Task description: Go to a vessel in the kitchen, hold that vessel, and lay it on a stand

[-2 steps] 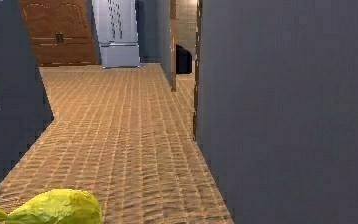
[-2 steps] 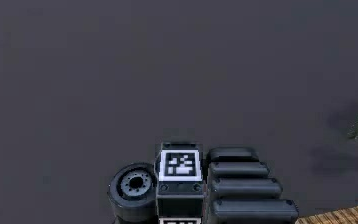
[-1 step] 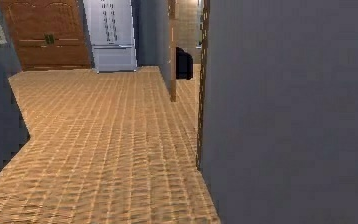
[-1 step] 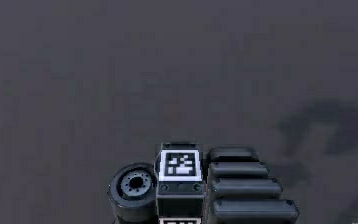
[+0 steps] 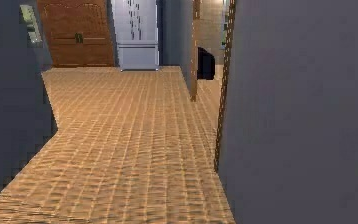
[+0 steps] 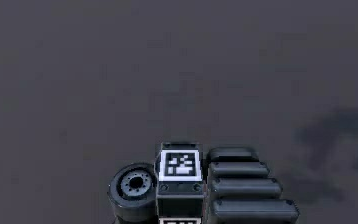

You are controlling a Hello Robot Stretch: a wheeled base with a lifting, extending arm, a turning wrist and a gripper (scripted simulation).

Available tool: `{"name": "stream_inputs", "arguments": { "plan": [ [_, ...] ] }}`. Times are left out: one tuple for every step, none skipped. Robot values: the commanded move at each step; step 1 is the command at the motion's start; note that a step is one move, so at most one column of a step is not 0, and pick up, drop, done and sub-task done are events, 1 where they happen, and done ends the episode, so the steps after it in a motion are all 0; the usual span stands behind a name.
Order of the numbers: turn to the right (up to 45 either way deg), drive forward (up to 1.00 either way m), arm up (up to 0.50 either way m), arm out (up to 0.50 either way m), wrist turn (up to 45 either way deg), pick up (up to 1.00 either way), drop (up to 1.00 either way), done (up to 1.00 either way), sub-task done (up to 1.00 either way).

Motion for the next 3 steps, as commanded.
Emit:
{"name": "stream_inputs", "arguments": {
  "plan": [
    [0.0,1.00,0.00,0.00,0.0,0.00,0.00,0.00,0.00],
    [0.0,0.75,0.00,0.00,0.0,0.00,0.00,0.00,0.00],
    [30.0,0.00,0.00,0.00,0.0,0.00,0.00,0.00,0.00]
  ]
}}
